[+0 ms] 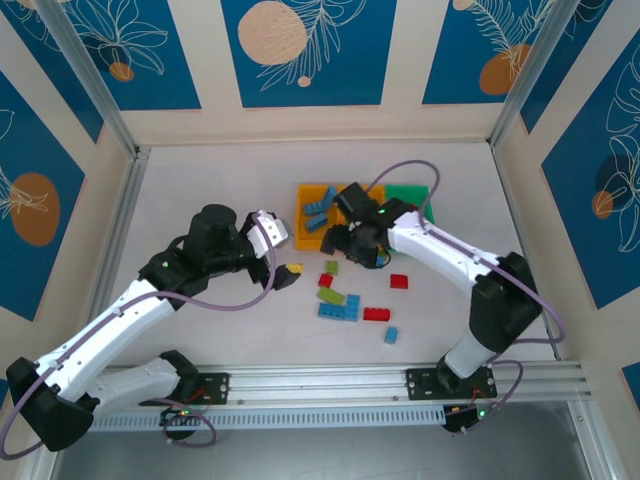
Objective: Sort the legos into containers by color
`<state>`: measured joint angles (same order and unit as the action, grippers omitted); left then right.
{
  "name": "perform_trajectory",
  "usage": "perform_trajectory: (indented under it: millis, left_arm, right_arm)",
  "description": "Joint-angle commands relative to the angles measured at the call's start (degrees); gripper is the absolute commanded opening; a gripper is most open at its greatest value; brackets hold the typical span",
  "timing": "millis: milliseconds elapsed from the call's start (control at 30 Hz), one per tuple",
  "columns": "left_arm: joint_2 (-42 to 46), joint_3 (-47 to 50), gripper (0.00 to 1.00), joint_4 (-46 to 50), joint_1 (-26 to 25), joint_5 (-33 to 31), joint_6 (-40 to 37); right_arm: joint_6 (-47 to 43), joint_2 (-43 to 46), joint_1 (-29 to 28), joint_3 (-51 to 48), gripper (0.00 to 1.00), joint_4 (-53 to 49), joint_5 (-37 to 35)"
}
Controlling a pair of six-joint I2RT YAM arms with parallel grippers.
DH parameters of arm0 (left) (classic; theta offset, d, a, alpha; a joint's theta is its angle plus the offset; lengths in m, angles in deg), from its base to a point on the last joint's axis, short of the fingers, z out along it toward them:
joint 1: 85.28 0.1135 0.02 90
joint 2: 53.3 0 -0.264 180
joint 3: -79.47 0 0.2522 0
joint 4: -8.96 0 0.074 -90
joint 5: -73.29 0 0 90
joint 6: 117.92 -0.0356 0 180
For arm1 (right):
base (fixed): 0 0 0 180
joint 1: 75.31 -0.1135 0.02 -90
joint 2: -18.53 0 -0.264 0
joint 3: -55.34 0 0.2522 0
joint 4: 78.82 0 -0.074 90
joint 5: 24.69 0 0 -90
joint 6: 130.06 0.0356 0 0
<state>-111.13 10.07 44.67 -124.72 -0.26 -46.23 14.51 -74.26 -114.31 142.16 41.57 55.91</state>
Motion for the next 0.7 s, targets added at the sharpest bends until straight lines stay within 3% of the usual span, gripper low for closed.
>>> perform_trajectory:
  millis: [0, 100, 267, 600, 667]
  left_arm:
    - [-0.5, -0.2, 1.00, -0.5, -0.7, 0.1, 0.5]
    - [-0.3, -0.4, 1.00, 0.0, -0.7, -0.3, 0.5]
    - [0.4, 0.1, 1.00, 0.7, -0.7, -0.9, 0.6]
    - [0.6, 0.5, 1.00, 0.3, -0.8, -1.1, 1.3]
    - [0.5, 0.4, 1.00, 0.3, -0.9, -0.9, 1.3]
  right_arm:
    - [2.7, -5.3, -2.0, 1.6, 0.81, 0.9, -2.2]
    - [-0.1, -10.9, -3.3, 5.0, 0.81, -0.2, -7.5]
    - [-1.9, -16.6, -3.1, 7.8, 0.80, 1.4, -9.5]
    - [-2.6, -22.5, -2.8, 8.8, 0.60, 3.1, -6.6]
    - [-2.5, -21.5, -2.7, 8.1, 0.50, 3.1, -6.8]
